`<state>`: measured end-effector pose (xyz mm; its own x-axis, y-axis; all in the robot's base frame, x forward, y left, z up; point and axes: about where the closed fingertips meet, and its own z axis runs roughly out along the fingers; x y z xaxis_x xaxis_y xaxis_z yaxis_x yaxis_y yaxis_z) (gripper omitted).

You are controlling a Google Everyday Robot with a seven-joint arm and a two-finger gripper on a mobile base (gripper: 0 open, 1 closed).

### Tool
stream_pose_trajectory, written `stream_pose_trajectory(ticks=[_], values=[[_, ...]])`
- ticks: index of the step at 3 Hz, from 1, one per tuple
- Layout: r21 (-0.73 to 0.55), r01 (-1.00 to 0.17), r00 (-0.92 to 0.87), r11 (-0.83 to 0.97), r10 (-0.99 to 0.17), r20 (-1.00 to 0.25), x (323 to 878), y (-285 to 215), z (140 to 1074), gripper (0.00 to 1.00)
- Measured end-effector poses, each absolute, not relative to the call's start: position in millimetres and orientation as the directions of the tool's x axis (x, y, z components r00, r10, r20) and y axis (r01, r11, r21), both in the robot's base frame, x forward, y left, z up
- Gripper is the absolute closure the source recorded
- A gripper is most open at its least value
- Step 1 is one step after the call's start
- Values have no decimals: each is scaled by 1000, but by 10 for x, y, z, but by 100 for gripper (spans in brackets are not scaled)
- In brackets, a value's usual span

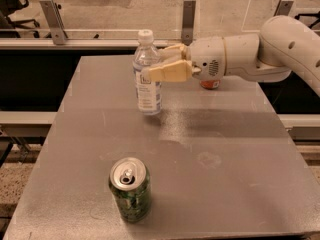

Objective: Place blue plastic bottle upright

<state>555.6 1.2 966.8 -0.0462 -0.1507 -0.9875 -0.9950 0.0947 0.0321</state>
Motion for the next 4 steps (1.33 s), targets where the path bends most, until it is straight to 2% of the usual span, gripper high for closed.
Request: stream_pose_trajectory(ticks=[1, 4], values=[[18, -995, -34, 99, -162, -986, 5567, 29, 9594, 100], [25, -998, -34, 66, -135, -990, 5611, 83, 9424, 28]])
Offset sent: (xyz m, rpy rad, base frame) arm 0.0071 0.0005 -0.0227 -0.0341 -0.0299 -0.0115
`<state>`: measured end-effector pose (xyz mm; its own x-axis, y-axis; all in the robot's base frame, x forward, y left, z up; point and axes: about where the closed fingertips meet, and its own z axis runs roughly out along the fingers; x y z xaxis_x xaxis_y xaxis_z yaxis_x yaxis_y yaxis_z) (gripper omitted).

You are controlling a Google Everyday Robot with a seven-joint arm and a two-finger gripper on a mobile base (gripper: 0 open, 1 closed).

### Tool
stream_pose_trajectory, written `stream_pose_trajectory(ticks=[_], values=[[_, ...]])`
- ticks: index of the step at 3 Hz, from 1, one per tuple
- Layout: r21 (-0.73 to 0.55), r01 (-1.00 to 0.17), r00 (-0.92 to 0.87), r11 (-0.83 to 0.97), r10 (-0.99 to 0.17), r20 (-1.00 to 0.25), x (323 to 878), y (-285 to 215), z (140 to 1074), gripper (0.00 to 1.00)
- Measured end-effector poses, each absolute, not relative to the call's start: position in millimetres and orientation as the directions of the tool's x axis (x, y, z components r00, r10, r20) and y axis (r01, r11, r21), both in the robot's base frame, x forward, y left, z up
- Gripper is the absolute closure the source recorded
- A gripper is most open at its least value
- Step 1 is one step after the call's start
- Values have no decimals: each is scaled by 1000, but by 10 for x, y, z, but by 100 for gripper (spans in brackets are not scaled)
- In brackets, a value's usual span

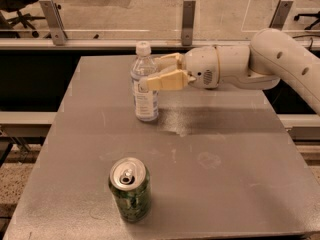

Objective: Place blue plastic bottle upright

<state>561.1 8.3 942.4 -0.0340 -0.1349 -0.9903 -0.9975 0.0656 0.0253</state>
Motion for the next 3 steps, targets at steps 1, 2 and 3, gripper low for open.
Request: stream_pose_trajectory(ticks=[1, 2, 3], values=[[12, -997, -21, 70, -130, -991, 5594, 94, 9386, 5], [12, -998, -20, 67, -130, -991, 5590, 109, 9388, 0], [12, -998, -20, 67, -130, -991, 5589, 110, 9389, 0]])
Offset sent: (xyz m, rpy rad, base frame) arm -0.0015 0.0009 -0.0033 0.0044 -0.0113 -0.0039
